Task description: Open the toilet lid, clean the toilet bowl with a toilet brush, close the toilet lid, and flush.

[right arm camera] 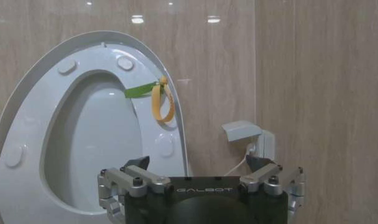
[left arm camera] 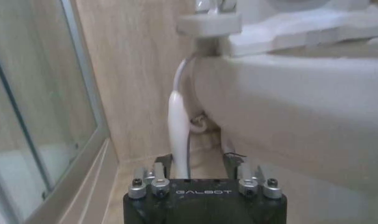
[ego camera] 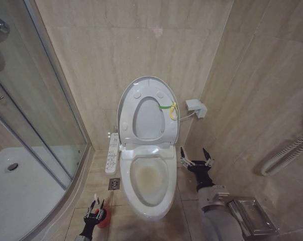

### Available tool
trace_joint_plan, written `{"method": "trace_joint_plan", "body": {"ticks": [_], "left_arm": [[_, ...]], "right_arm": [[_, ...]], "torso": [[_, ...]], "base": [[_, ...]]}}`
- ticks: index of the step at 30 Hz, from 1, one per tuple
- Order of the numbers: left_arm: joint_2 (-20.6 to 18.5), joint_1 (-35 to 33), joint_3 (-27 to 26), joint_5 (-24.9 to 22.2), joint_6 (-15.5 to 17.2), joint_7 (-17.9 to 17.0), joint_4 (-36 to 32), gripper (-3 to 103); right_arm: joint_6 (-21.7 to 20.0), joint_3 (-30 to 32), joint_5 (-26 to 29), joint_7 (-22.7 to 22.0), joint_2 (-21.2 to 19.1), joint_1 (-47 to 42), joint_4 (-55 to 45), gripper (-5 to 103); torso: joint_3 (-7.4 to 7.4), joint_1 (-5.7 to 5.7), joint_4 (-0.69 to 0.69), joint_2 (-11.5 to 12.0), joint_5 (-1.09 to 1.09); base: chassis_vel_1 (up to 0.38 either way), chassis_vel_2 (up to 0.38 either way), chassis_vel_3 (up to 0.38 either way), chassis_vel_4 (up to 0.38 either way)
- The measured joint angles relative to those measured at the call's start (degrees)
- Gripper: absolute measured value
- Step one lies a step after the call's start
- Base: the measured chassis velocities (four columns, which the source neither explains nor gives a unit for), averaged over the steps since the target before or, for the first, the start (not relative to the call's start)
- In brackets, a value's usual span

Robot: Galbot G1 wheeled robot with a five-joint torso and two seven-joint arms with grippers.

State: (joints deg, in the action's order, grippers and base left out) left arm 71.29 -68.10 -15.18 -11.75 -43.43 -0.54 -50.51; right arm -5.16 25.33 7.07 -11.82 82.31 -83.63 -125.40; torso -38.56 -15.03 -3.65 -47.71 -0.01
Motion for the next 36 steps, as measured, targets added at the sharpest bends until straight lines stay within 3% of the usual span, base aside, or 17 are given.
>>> {"method": "trace_joint_plan", "body": {"ticks": [3,4,10,11,16,20,25,28,32,33,36], "left_arm": [[-0.6,-2.6,-0.6,0.7,-0.3,-0.6,-4.0,43],[-0.7,-3.2,-0.8,0.8,-0.3,-0.9,-5.1,70],[-1.6,-7.7,-3.2,3.0,0.4,-4.2,-13.8,70],[-1.7,-9.2,-4.4,3.5,1.4,-5.0,-16.6,96],[-1.5,-13.0,-7.6,5.0,4.5,-8.2,-24.5,96],[-0.8,-17.4,-11.3,5.4,9.2,-12.0,-36.2,100],[-0.4,-20.6,-13.8,5.5,12.0,-12.6,-43.9,100],[0.2,-24.9,-17.6,5.5,15.4,-12.0,-54.1,103],[1.0,-28.0,-21.0,6.2,18.1,-11.0,-61.2,103],[1.4,-28.7,-21.9,7.0,18.9,-11.1,-62.9,98],[2.6,-31.0,-23.1,8.2,21.0,-11.4,-67.4,98]], "right_arm": [[0.0,0.0,0.0,0.0,0.0,0.0,0.0,100],[0.0,0.0,0.0,0.0,0.0,0.0,0.0,100],[0.0,0.0,0.0,0.0,0.0,0.0,0.0,100],[0.0,0.0,0.0,0.0,0.0,0.0,0.0,100],[0.0,0.0,0.0,0.0,0.0,0.0,0.0,100],[0.0,0.0,0.0,0.0,0.0,0.0,0.0,100],[0.0,0.0,0.0,0.0,0.0,0.0,0.0,100],[0.0,0.0,0.0,0.0,0.0,0.0,0.0,100],[0.0,0.0,0.0,0.0,0.0,0.0,0.0,100],[0.0,0.0,0.0,0.0,0.0,0.0,0.0,100],[0.0,0.0,0.0,0.0,0.0,0.0,0.0,100]], "torso": [[0.00,0.00,0.01,0.0,0.00],[0.00,0.00,0.02,0.0,0.00],[0.00,0.00,-0.01,0.0,0.01],[-0.01,0.00,0.00,0.0,0.01],[0.00,0.00,0.00,0.0,0.01],[0.00,0.00,-0.01,0.0,0.01],[0.00,0.00,0.00,0.0,0.01],[0.00,0.00,0.01,0.0,0.01],[0.00,0.00,0.00,0.0,0.01],[0.00,0.00,0.00,0.0,0.01],[0.00,0.00,0.01,0.0,0.01]], "base": [[0.000,0.000,0.000,0.000],[0.000,0.000,0.000,0.000],[0.000,0.000,0.000,0.000],[0.000,0.000,0.000,0.000],[0.000,0.000,0.000,0.000],[0.000,0.000,0.000,0.000],[0.000,0.000,0.000,0.000],[0.000,0.000,0.000,0.000],[0.000,0.000,0.000,0.000],[0.000,0.000,0.000,0.000],[0.000,0.000,0.000,0.000]]}}
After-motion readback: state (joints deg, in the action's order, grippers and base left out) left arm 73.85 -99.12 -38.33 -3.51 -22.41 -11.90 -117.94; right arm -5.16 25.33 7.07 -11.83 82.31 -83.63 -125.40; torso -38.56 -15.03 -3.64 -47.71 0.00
